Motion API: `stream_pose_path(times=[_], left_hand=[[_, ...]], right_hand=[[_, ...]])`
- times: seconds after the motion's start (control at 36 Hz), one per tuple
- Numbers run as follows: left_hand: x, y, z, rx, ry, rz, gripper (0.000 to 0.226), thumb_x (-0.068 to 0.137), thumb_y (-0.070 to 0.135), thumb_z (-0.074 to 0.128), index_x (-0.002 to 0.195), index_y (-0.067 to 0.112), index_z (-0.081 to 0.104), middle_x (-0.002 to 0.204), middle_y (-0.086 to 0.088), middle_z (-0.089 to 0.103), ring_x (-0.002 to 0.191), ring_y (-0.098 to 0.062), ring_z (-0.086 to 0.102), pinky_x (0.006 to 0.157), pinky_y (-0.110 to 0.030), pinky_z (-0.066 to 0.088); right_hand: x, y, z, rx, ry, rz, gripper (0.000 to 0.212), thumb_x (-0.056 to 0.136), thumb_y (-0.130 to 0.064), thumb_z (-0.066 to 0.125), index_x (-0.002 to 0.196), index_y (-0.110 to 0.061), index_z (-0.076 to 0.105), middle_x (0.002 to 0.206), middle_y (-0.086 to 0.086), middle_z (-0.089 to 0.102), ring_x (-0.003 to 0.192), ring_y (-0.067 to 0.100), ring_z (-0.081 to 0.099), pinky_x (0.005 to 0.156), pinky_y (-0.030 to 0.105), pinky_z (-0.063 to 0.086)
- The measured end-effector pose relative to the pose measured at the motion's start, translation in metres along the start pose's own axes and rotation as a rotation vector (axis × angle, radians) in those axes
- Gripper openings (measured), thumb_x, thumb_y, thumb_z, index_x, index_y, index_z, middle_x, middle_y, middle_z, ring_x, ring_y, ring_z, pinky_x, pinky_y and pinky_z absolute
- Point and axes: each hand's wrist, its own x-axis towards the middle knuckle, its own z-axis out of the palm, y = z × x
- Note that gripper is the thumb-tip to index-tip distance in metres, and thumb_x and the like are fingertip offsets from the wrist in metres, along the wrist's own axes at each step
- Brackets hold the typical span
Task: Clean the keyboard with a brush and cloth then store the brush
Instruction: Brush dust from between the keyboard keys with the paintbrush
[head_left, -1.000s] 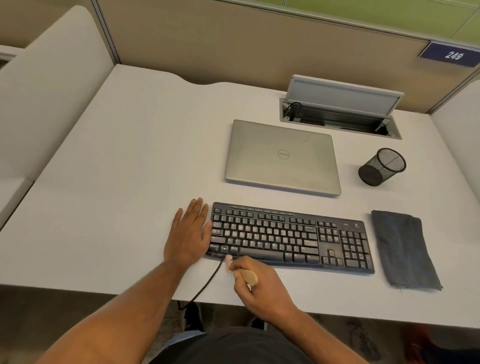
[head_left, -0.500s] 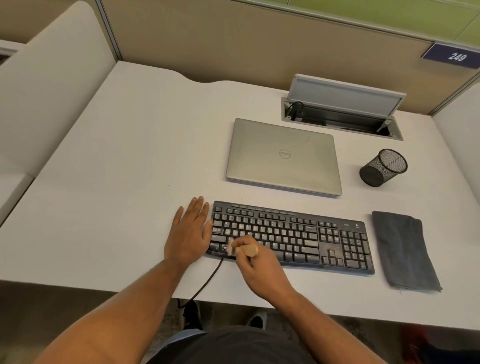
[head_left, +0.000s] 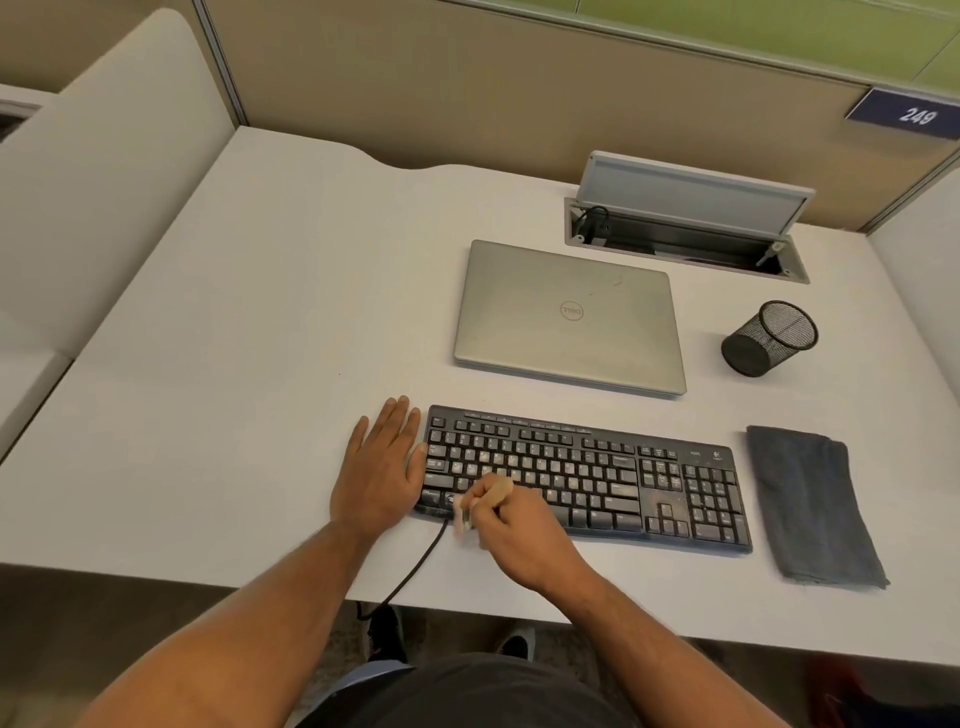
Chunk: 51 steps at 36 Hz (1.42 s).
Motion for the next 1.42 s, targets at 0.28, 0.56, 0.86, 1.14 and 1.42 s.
stream_pose_path(times=[0.28,0.56,0.86,1.14,1.42], left_hand=[[0.000,0.000,0.000,0.006,-0.005,0.000,0.065,0.104,0.045,0.013,0.160,0.016,0.030,0.169,-0.002,0.020,0.157,-0.015,0.011,0.127,-0.045,0.012],[0.000,0.001,-0.002,0.000,-0.006,-0.006,0.066,0.104,0.045,0.011,0.159,0.016,0.032,0.169,-0.002,0.022,0.157,-0.015,0.012,0.127,-0.045,0.014],[-0.001,0.001,-0.003,0.003,-0.006,-0.003,0.066,0.104,0.046,0.012,0.159,0.016,0.033,0.169,-0.002,0.022,0.157,-0.015,0.012,0.127,-0.046,0.015],[0.000,0.002,-0.004,-0.003,-0.017,-0.008,0.068,0.103,0.047,0.008,0.160,0.017,0.029,0.169,-0.001,0.018,0.157,-0.014,0.008,0.128,-0.044,0.011],[0.000,0.003,-0.005,0.003,-0.015,-0.013,0.068,0.103,0.046,0.009,0.159,0.017,0.032,0.169,-0.001,0.020,0.157,-0.014,0.010,0.128,-0.044,0.012]], right_hand=[[-0.011,0.005,0.001,-0.002,0.083,-0.074,0.019,0.108,-0.029,0.045,0.105,-0.027,0.064,0.094,-0.018,0.067,0.085,-0.001,0.063,0.069,0.015,0.045],[-0.010,0.001,0.008,-0.014,0.155,-0.116,0.019,0.107,-0.027,0.047,0.096,-0.038,0.057,0.088,-0.019,0.065,0.086,-0.001,0.062,0.065,0.012,0.042],[-0.005,-0.004,0.009,-0.007,0.080,-0.144,0.015,0.108,-0.030,0.046,0.101,-0.036,0.058,0.094,-0.018,0.065,0.084,0.000,0.060,0.066,0.012,0.041],[-0.002,-0.010,0.012,-0.052,0.012,-0.123,0.017,0.107,-0.031,0.045,0.102,-0.028,0.061,0.091,-0.013,0.068,0.078,-0.002,0.060,0.064,0.016,0.040],[0.001,-0.014,0.012,-0.031,-0.044,-0.078,0.018,0.107,-0.032,0.046,0.100,-0.028,0.062,0.086,-0.008,0.068,0.074,0.007,0.061,0.067,0.025,0.048]])
